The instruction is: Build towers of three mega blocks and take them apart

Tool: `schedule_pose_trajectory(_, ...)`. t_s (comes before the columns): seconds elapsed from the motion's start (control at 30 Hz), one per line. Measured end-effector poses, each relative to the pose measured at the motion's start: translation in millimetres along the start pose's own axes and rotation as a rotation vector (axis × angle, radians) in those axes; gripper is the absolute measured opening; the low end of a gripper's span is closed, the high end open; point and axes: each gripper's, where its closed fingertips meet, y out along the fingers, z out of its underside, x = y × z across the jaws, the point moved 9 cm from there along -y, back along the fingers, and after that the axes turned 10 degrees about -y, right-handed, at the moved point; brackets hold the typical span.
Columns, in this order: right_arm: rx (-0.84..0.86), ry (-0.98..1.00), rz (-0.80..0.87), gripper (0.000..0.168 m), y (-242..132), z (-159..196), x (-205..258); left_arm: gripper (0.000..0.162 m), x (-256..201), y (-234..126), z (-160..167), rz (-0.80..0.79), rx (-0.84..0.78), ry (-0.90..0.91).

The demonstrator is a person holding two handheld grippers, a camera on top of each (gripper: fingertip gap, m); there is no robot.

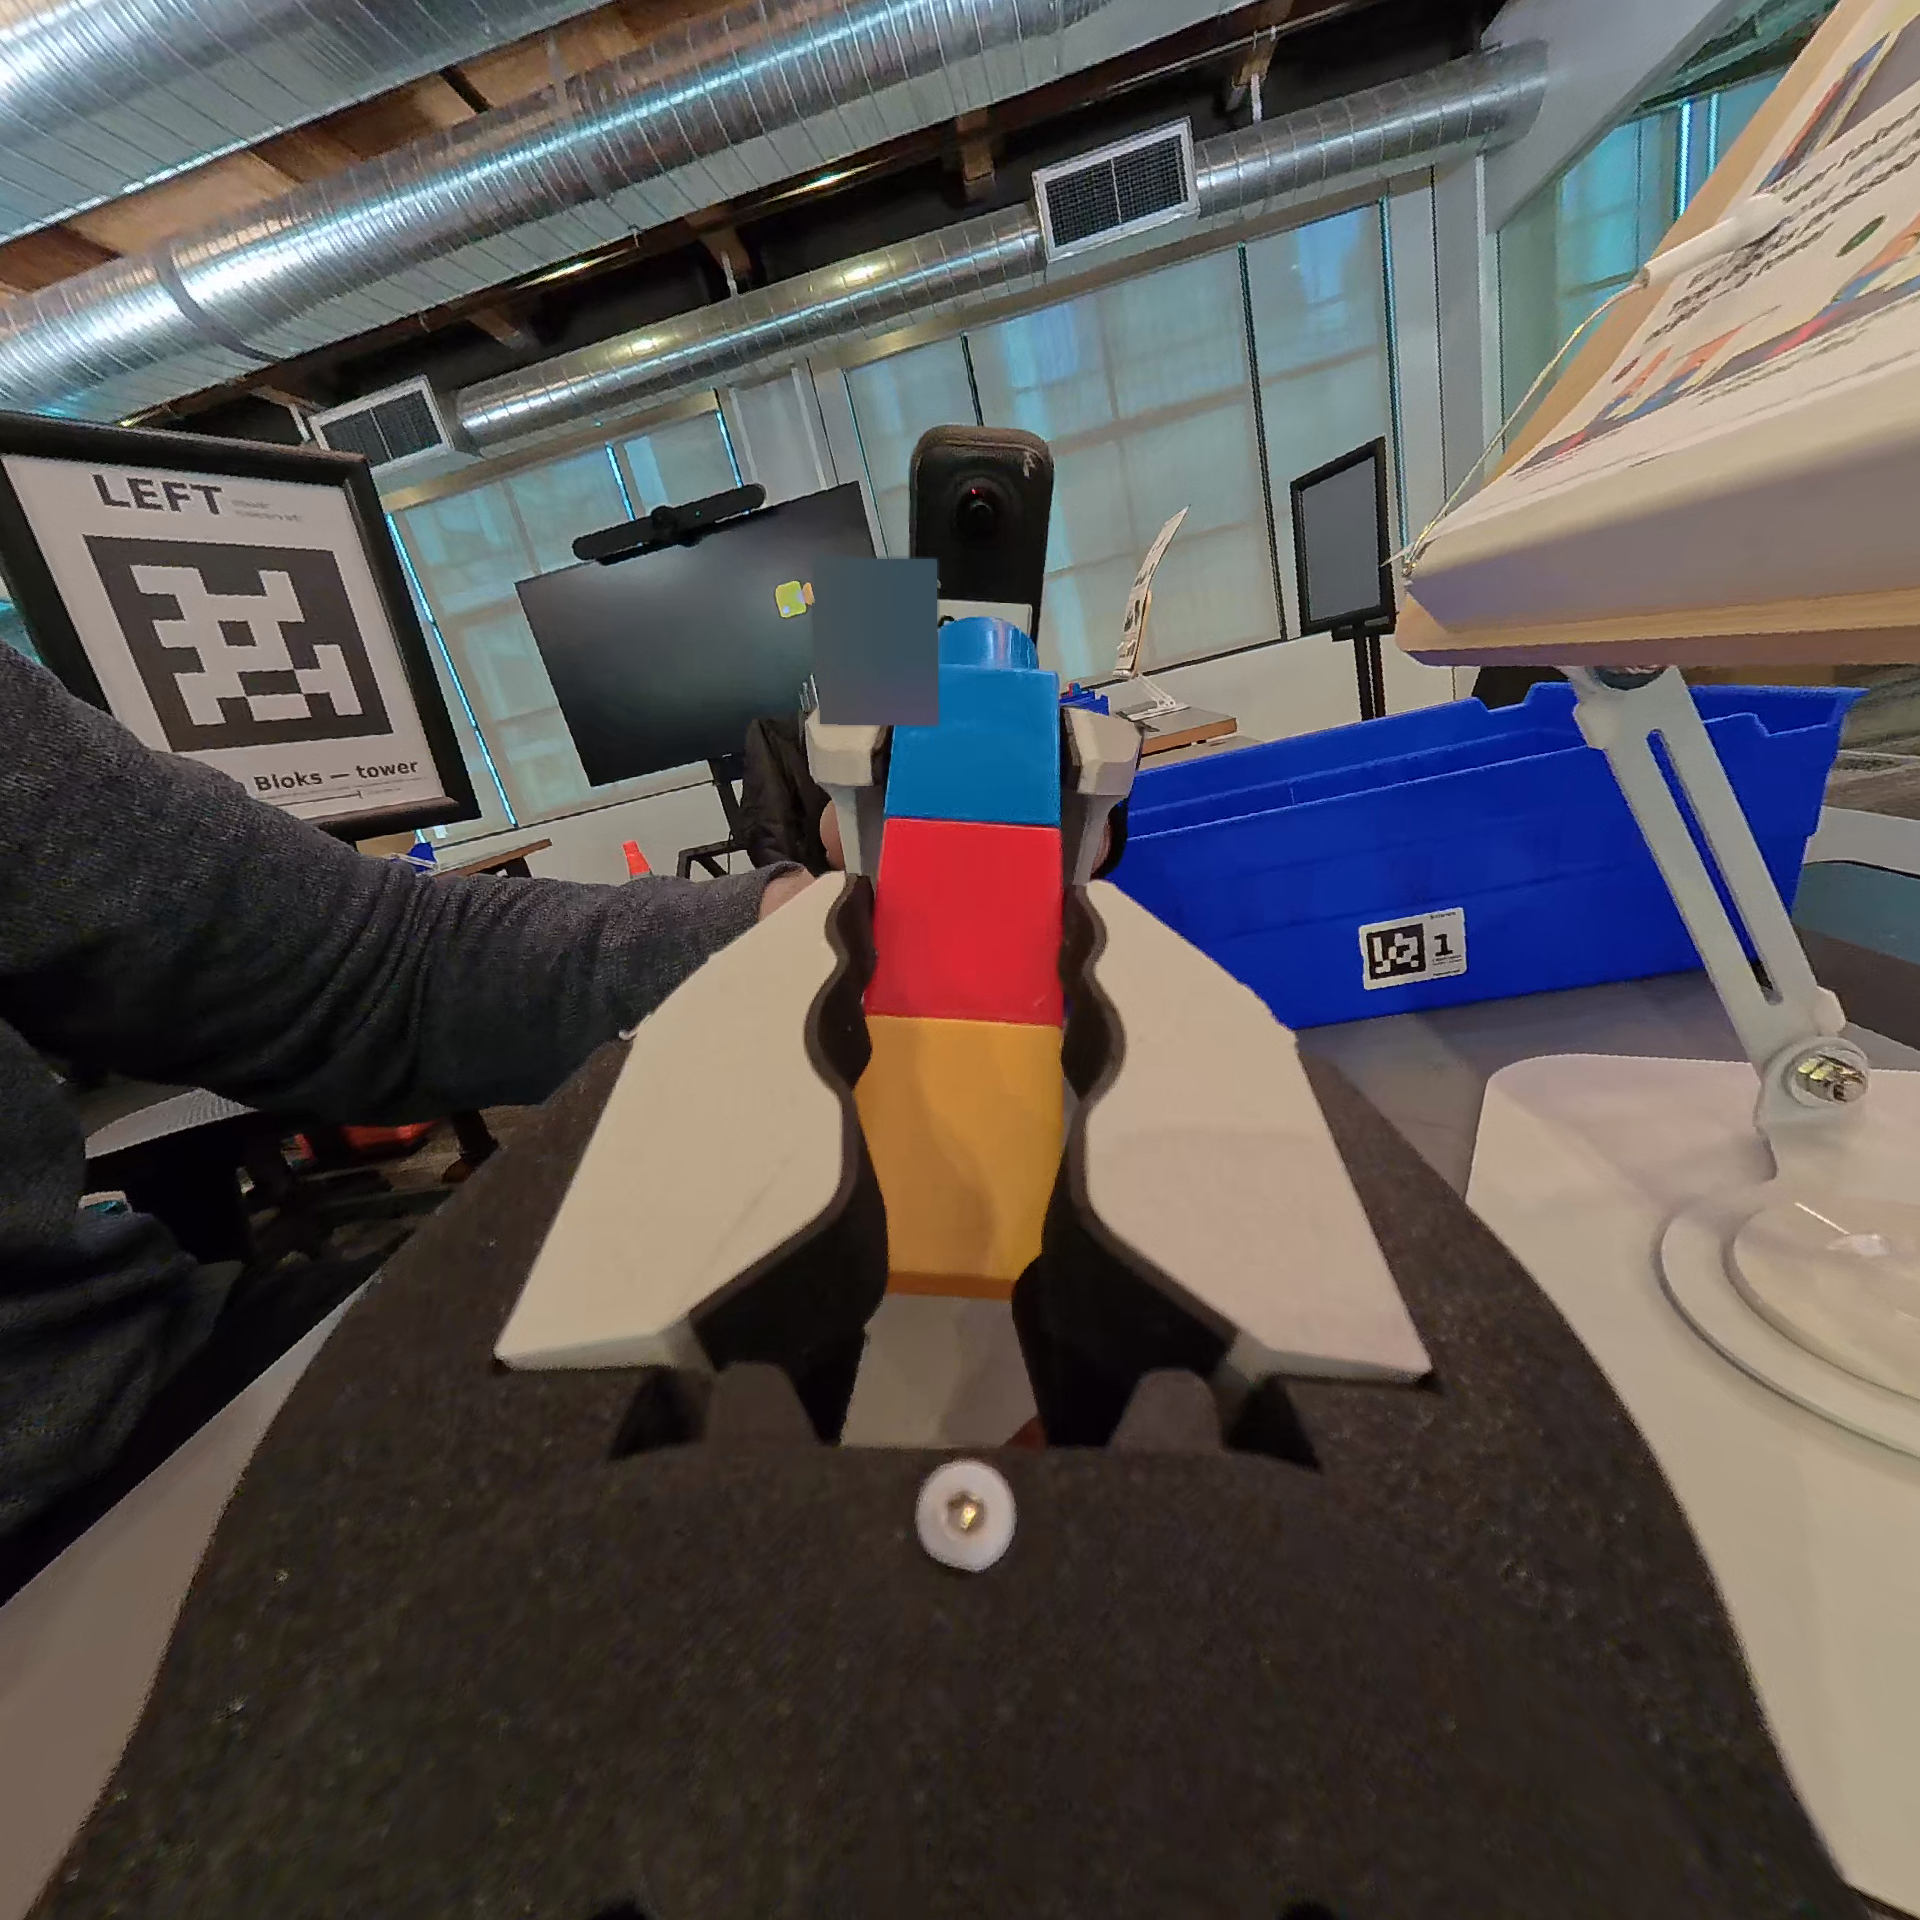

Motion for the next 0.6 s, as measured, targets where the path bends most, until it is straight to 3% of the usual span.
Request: schedule_pose_trajectory(0.6, 0.04, -0.026, -0.002, 0.034, 3.7, 2.5, 1.7, 0.036, -5.7, -0.5, -7.8, -0.063, 0.113, 0.026)
